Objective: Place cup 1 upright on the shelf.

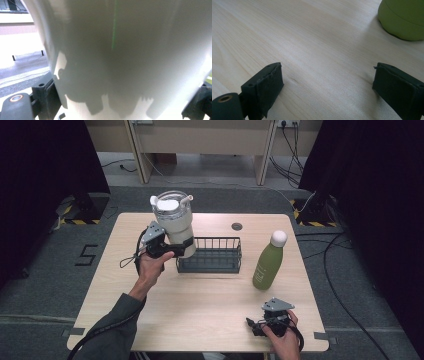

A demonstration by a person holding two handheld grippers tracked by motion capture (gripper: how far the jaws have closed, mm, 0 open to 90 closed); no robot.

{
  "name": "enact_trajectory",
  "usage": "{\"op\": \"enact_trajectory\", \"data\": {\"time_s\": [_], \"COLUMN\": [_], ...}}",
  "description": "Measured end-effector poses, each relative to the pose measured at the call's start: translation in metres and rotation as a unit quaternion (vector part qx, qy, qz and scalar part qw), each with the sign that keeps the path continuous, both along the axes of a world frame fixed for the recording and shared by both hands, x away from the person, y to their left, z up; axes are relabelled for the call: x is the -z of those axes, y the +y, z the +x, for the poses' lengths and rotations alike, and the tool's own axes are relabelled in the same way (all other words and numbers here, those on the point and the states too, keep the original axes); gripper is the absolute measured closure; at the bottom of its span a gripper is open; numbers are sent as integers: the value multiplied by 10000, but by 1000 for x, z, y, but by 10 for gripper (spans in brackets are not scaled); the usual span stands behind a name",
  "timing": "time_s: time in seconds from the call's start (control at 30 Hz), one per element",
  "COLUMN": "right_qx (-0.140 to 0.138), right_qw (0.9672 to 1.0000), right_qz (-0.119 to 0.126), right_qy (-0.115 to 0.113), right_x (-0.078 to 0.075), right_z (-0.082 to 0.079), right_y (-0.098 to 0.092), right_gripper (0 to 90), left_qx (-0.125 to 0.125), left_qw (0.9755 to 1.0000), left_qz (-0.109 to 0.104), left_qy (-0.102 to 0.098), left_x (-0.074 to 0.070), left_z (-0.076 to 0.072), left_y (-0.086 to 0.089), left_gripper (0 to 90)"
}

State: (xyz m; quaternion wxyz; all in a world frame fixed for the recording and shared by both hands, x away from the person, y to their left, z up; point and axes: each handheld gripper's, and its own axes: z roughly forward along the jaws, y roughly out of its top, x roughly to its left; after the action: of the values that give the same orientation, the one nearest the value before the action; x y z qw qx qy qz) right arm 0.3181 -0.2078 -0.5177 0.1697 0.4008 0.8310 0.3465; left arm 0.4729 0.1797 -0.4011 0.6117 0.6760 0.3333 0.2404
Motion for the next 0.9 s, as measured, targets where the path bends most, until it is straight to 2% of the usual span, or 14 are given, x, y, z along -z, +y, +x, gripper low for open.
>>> {"op": "enact_trajectory", "data": {"time_s": [0.2, 0.53, 0.9], "right_qx": [1, -1, -6], "right_qw": [10000, 10000, 10000], "right_qz": [5, 2, 2], "right_qy": [7, 10, 11], "right_x": [0, 0, 0], "right_z": [0, 0, 0], "right_y": [0, 0, 0], "right_gripper": [93, 93, 93], "left_qx": [-21, -36, -104], "left_qw": [10000, 10000, 9998], "left_qz": [-63, 45, 122], "left_qy": [54, 41, 120], "left_x": [5, 8, 18], "left_z": [6, 18, 27], "left_y": [-4, -16, -23], "left_gripper": [108, 107, 107]}}
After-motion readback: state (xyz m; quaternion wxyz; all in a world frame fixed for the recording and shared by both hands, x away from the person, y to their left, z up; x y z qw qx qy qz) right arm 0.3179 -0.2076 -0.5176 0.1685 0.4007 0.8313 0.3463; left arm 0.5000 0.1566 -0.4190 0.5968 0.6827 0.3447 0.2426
